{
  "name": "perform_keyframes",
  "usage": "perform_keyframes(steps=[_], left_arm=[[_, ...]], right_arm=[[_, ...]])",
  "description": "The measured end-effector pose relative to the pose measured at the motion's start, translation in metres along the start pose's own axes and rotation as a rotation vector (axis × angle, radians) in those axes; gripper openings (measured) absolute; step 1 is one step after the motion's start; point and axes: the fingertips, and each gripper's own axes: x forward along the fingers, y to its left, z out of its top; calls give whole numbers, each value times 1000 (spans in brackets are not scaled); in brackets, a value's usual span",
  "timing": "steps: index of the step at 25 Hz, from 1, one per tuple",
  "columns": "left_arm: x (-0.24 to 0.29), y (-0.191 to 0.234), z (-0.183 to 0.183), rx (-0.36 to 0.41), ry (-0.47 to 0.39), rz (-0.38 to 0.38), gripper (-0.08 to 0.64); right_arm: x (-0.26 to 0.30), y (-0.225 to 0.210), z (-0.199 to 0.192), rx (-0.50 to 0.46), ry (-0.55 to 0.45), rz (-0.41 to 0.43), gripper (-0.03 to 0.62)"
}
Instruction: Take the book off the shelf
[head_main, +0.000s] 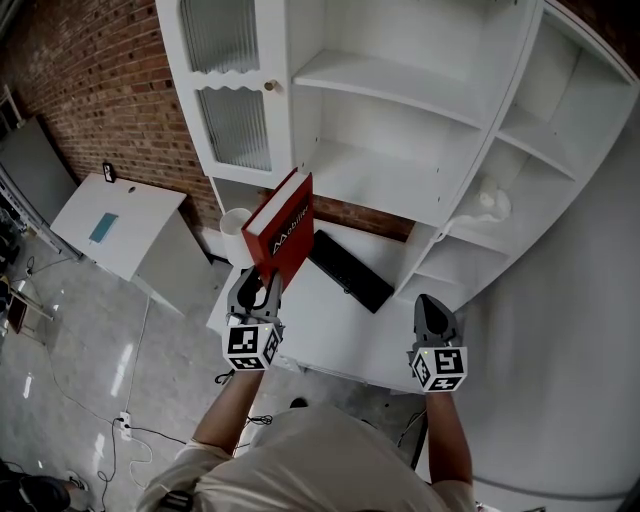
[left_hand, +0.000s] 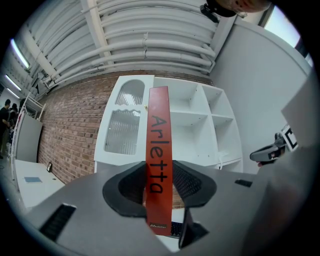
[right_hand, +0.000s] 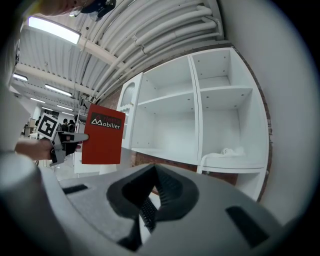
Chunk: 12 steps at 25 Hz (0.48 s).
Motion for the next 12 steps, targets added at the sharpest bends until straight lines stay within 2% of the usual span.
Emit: perform_keyframes(steps=[12], left_arm=[[-2,-1,6,0,-14,11,149]], right_arm=[[-1,-3,-1,1,3,7,2]])
